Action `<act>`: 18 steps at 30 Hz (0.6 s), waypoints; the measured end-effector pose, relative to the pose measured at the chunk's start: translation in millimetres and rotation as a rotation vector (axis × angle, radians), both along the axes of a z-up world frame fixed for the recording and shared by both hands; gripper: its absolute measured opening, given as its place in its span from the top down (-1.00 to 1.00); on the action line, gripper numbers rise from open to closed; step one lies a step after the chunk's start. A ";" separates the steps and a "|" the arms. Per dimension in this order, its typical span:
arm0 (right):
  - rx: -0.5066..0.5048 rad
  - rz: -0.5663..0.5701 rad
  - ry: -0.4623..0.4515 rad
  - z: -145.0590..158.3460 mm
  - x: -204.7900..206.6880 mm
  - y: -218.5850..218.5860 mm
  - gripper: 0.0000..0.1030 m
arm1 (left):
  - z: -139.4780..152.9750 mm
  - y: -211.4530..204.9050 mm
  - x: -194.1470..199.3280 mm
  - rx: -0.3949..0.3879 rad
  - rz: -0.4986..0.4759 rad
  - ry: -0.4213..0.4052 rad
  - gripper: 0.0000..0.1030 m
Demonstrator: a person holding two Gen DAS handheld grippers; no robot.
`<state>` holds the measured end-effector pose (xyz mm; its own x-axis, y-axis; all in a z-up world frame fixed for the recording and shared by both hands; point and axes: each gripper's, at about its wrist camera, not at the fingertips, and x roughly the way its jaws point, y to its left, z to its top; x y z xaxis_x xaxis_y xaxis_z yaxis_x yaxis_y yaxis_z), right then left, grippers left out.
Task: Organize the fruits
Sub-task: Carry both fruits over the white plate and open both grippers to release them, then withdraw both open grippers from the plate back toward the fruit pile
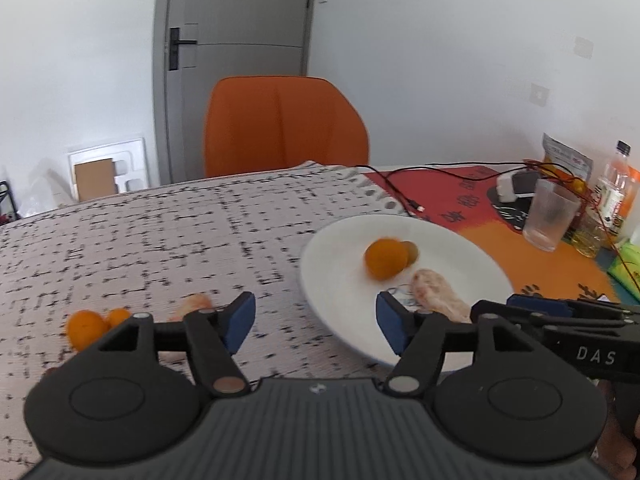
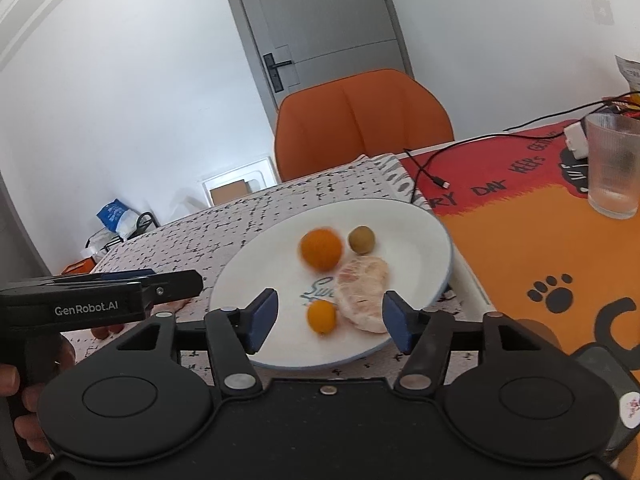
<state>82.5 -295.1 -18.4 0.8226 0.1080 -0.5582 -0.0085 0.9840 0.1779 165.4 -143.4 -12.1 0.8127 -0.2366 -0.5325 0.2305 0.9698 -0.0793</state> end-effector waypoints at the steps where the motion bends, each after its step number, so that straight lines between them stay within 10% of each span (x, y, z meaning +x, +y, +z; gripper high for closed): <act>1: -0.001 0.004 0.000 0.0 0.7 2.0 -0.18 | 0.0 3.7 -1.0 0.000 0.008 -0.001 -0.34; 18: -0.035 0.091 0.003 -0.5 14.7 47.9 -0.70 | 0.9 72.2 -21.9 -0.005 0.174 -0.015 -0.59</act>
<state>97.2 -247.1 -18.9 0.8088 0.1628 -0.5651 -0.0977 0.9848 0.1438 143.5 -71.2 -11.2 0.8496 -0.0945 -0.5188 0.0603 0.9948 -0.0824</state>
